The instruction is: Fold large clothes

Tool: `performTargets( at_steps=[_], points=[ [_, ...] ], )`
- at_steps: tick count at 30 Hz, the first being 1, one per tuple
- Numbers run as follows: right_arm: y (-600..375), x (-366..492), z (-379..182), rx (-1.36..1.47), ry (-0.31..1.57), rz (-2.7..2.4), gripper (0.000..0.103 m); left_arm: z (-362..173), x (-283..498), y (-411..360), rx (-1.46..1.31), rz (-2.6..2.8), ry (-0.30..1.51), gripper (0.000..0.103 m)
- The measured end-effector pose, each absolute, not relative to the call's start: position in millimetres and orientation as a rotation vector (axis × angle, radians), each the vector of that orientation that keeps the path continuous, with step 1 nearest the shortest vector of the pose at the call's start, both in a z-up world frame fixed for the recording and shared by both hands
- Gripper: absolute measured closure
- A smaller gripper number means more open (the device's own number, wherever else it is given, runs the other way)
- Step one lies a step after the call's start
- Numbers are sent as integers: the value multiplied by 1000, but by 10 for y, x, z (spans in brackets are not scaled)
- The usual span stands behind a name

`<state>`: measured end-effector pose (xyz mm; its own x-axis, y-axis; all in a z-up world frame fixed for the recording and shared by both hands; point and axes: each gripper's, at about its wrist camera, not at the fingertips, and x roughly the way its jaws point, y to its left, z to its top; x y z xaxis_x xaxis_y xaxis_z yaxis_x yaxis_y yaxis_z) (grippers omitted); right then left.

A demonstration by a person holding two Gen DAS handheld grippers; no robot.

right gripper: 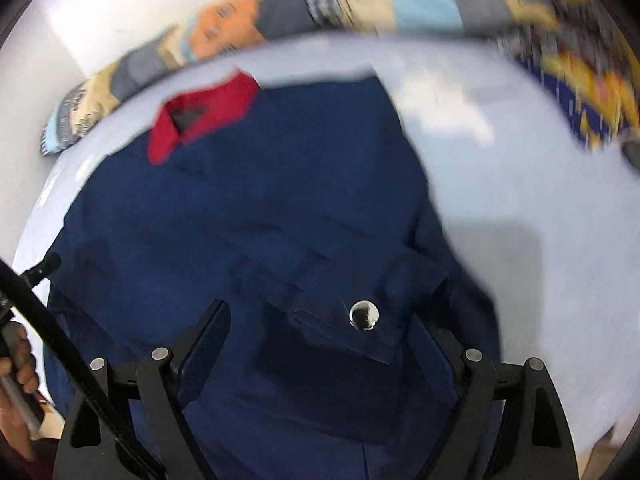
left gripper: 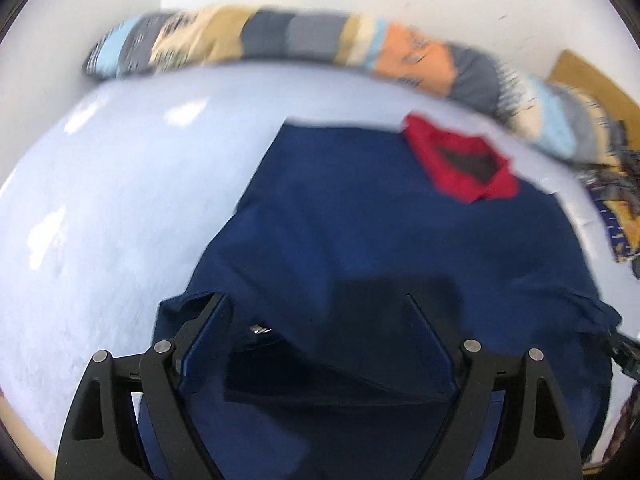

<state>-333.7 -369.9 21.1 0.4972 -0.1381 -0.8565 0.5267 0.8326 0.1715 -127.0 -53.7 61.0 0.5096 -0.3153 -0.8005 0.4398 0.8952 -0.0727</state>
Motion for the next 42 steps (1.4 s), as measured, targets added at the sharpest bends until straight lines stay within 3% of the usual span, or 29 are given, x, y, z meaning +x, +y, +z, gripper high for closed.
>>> performTargets(
  at_steps=[5,10,21,26,33,42],
  points=[
    [-3733,-3075,136,415,985,-431,9,462,-1395,-899,287,-481,890,17],
    [-3935,-2899,-160,493,1088,-486,8,57,-1241,-930,403,-405,1043,17],
    [-3731,-3338,565,303,863,-540,9,549,-1413,-788,293,-426,882,17],
    [-3418,-3081,353,259,937,-399,9,547,-1636,-966,400,-467,817,17],
    [-3322,-2882,-252,331,1149,-326,7,80,-1583,-1051,467,-488,1025,13],
    [-3170,-2885,71,135,1024,-399,9,319,-1616,-981,401,-485,955,12]
  ],
)
